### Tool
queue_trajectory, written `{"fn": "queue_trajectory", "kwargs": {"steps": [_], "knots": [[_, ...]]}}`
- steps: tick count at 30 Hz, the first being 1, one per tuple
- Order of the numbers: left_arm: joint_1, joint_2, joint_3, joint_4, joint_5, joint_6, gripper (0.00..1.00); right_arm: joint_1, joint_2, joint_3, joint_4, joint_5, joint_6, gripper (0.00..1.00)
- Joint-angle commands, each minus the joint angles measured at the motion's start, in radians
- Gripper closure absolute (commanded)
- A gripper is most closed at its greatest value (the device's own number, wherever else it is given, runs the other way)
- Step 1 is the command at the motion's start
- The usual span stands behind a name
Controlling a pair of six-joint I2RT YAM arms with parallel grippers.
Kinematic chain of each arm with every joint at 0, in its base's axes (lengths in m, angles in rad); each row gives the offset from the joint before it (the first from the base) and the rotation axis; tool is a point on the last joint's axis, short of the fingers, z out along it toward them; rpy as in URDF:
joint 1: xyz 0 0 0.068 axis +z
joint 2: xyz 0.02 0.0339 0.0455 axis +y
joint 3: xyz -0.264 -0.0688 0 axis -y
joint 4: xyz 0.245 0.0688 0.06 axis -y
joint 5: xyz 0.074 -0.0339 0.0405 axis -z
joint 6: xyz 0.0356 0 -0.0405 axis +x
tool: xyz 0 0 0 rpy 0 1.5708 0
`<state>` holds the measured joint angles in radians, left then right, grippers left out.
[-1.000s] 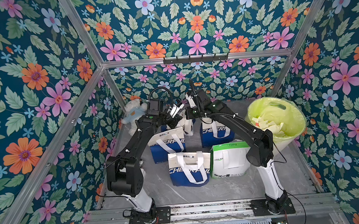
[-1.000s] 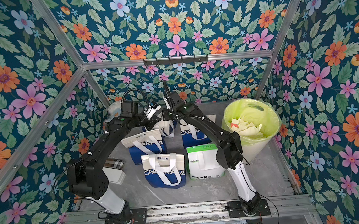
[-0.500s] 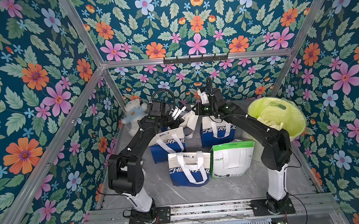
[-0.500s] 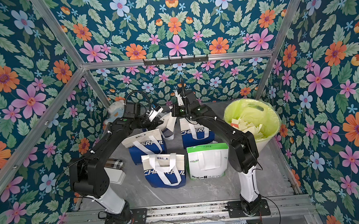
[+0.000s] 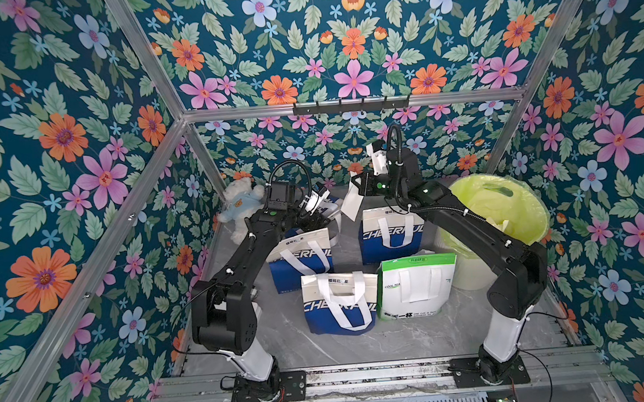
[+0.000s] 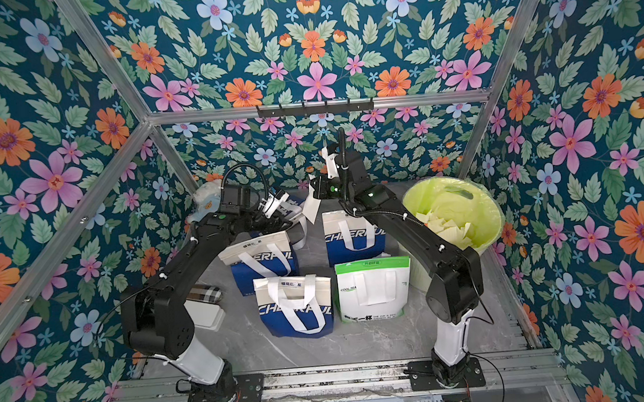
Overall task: Shred takeout receipts and throw away
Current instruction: Tear off the takeout receipt from the takeout bag, then adjust the takeout bag at the center of the board.
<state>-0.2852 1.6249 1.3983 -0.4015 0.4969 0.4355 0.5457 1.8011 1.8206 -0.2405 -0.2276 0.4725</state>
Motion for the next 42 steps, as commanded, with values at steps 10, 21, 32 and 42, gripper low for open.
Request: {"fn": "queue_trajectory", "kwargs": {"steps": [10,21,32,42], "knots": [[0.002,-0.128,-0.068,0.293,-0.029,-0.157,0.01,-0.001,-0.201,-0.021,-0.191,-0.014,-0.104,1.00],[-0.009,-0.208,0.054,0.257,0.419,-0.267,0.01,-0.001,-0.328,-0.001,-0.408,-0.133,-0.166,1.00],[-0.263,-0.184,0.202,0.138,0.600,-0.279,0.15,0.000,-0.525,-0.122,-0.442,-0.246,-0.147,1.00],[-0.295,-0.134,0.371,-0.352,-0.192,0.083,0.06,0.000,-0.709,-0.186,-0.551,-0.023,-0.170,1.00]]}}
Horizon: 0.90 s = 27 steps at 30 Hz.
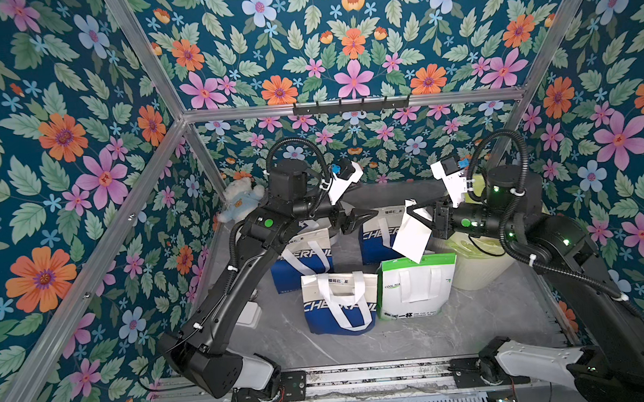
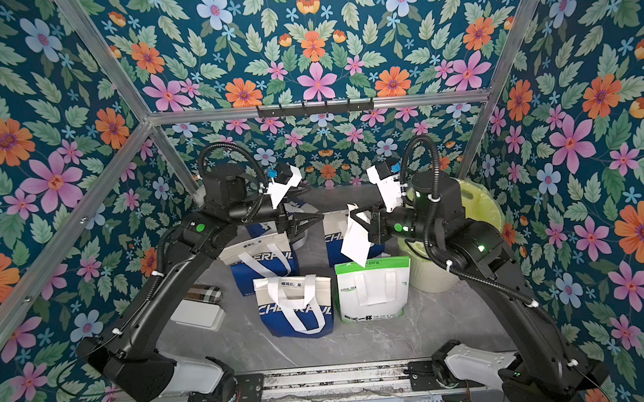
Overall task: Shred takeout receipts and throw away
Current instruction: Adjust the takeout bag at the center of the board.
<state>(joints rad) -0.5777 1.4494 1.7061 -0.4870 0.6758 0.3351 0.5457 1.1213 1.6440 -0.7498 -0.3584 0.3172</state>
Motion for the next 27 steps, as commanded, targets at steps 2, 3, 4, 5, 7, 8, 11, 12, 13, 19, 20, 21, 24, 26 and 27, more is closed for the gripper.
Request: {"fn": "queue_trajectory", "kwargs": {"steps": [2,3,4,5,7,8,11,12,13,19,20,21,24,26,27], "knots": [[-0.002,0.104,0.140,-0.421,-0.475,0.261,0.05,0.000,-0.057,-0.024,-0.059,0.162,-0.020,1.00],[-0.005,0.126,0.149,-0.460,-0.519,0.282,0.05,0.000,-0.069,-0.031,-0.064,0.189,-0.021,1.00],[-0.010,0.126,0.121,-0.442,-0.543,0.295,0.05,0.000,-0.078,-0.038,-0.066,0.216,-0.019,1.00],[-0.012,0.133,0.119,-0.447,-0.519,0.300,0.04,0.000,-0.085,-0.045,-0.066,0.236,-0.017,1.00],[-0.013,0.174,0.147,-0.485,-0.478,0.286,0.04,-0.001,-0.099,-0.061,-0.060,0.270,-0.011,1.00],[-0.014,0.197,0.159,-0.492,-0.490,0.275,0.05,0.000,-0.103,-0.066,-0.056,0.278,-0.007,1.00],[-0.017,0.283,0.201,-0.511,-0.613,0.252,0.10,0.000,-0.110,-0.075,-0.051,0.288,-0.003,1.00],[-0.019,0.301,0.204,-0.506,-0.641,0.248,0.10,0.000,-0.113,-0.076,-0.051,0.288,-0.003,1.00],[-0.018,0.316,0.211,-0.497,-0.664,0.237,0.10,0.000,-0.117,-0.078,-0.051,0.289,-0.004,1.00],[-0.019,0.405,0.228,-0.498,-0.809,0.215,0.13,0.000,-0.139,-0.103,-0.051,0.297,-0.004,1.00],[-0.019,0.413,0.225,-0.498,-0.816,0.216,0.14,0.000,-0.142,-0.108,-0.050,0.299,-0.003,1.00],[-0.018,0.417,0.221,-0.494,-0.816,0.216,0.13,0.000,-0.146,-0.116,-0.049,0.299,-0.003,1.00],[-0.017,0.427,0.210,-0.482,-0.802,0.206,0.14,0.000,-0.153,-0.139,-0.039,0.299,-0.001,1.00],[-0.015,0.442,0.210,-0.483,-0.813,0.203,0.15,0.000,-0.153,-0.144,-0.038,0.299,-0.002,1.00],[-0.012,0.451,0.210,-0.486,-0.824,0.201,0.15,0.000,-0.153,-0.144,-0.040,0.299,-0.002,1.00]]}}
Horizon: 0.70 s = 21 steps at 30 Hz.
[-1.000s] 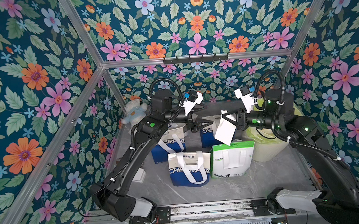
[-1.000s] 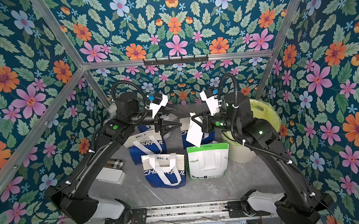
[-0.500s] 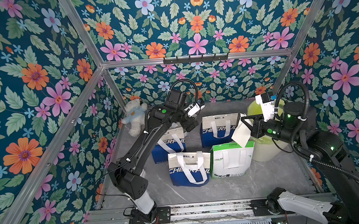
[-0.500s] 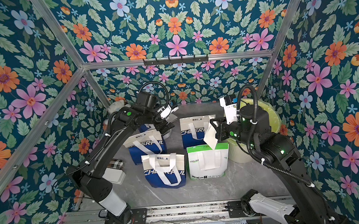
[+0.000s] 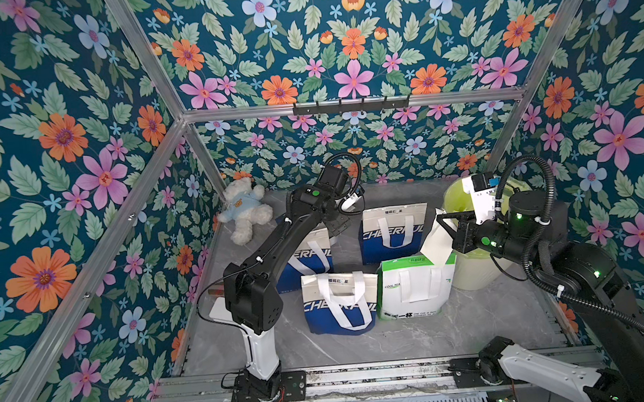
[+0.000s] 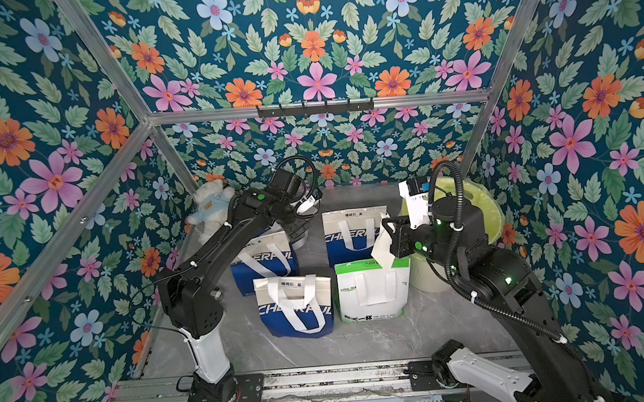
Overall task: Shred takeout receipts and throw away
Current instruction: Adjust the takeout bag at the center of the board.
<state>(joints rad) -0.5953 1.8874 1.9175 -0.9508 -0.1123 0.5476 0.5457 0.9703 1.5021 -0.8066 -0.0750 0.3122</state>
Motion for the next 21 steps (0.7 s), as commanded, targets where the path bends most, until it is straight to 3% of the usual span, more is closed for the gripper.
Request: {"fn": "queue_trajectory", "kwargs": {"steps": [1,9,12,17,21], "knots": [[0.008,0.025,-0.002,-0.023,-0.051,-0.015,0.17,0.000,-0.002,-0.002,0.018,0.014,0.003,1.00],[0.060,0.078,-0.007,0.034,-0.077,-0.094,0.40,0.000,-0.017,-0.021,0.011,0.007,0.007,1.00],[0.064,0.084,0.000,0.057,-0.115,-0.106,0.69,0.000,-0.027,-0.030,0.013,0.008,0.009,1.00],[0.068,0.058,0.043,0.089,-0.099,-0.110,0.95,0.000,-0.035,-0.032,0.014,-0.002,0.015,1.00],[0.073,0.048,0.128,0.044,-0.063,-0.074,1.00,0.000,-0.035,-0.037,0.012,-0.018,0.024,1.00]]}}
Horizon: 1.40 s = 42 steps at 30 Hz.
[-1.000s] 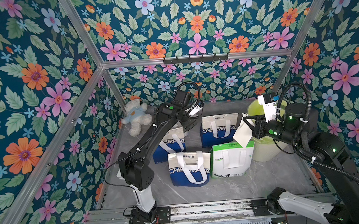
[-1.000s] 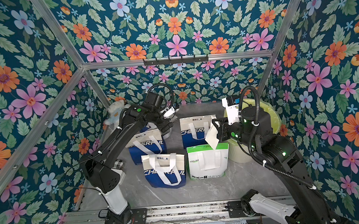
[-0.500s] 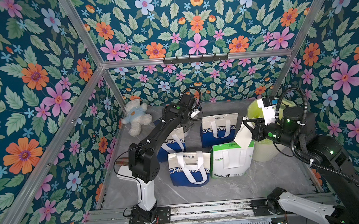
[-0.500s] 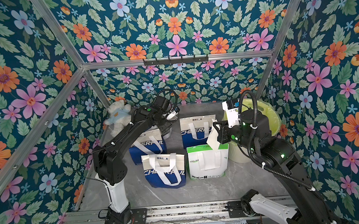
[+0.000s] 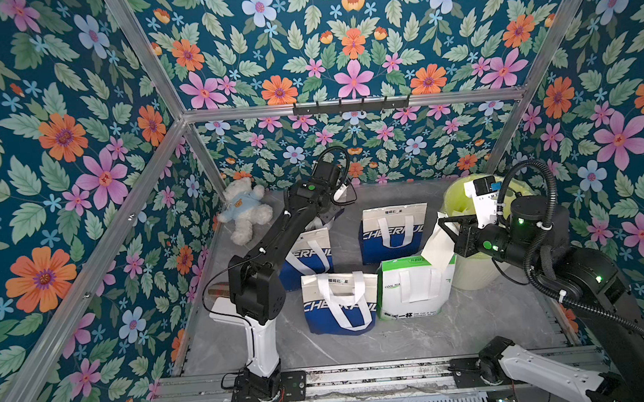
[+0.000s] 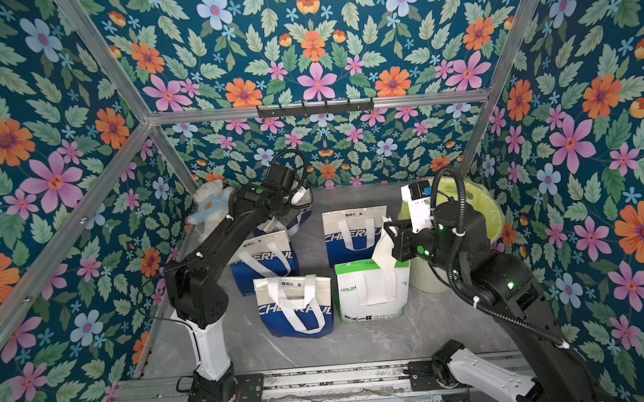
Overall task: Shred takeout receipts and throw away
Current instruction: Adjust the takeout bag at the center of the board.
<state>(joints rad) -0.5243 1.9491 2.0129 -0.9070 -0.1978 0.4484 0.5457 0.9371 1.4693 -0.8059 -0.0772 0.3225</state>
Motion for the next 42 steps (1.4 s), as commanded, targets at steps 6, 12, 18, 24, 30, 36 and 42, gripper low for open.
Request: {"fn": "queue_trajectory", "kwargs": {"steps": [6,12,18,24,30,36,42], "knots": [[0.073,-0.034,0.073,-0.046,0.187,-0.030,1.00,0.000,-0.012,-0.023,-0.001,-0.024,0.026,1.00],[0.110,0.010,0.086,-0.116,0.225,-0.054,1.00,0.000,-0.017,-0.027,-0.025,-0.028,0.035,1.00],[0.109,0.032,0.096,-0.115,0.178,-0.048,1.00,0.000,-0.021,-0.055,-0.017,-0.035,0.059,1.00],[0.109,0.059,0.093,-0.092,0.096,-0.036,0.78,0.000,-0.027,-0.089,-0.005,-0.053,0.083,1.00],[0.106,0.072,0.083,-0.060,0.050,-0.034,0.60,0.000,-0.033,-0.094,-0.015,-0.049,0.079,1.00],[0.079,-0.031,0.000,0.111,0.023,-0.010,0.47,0.000,-0.036,-0.100,-0.015,-0.051,0.077,1.00],[0.053,-0.206,-0.151,0.339,0.039,0.014,0.01,0.000,-0.035,-0.100,-0.011,-0.057,0.077,1.00]]}}
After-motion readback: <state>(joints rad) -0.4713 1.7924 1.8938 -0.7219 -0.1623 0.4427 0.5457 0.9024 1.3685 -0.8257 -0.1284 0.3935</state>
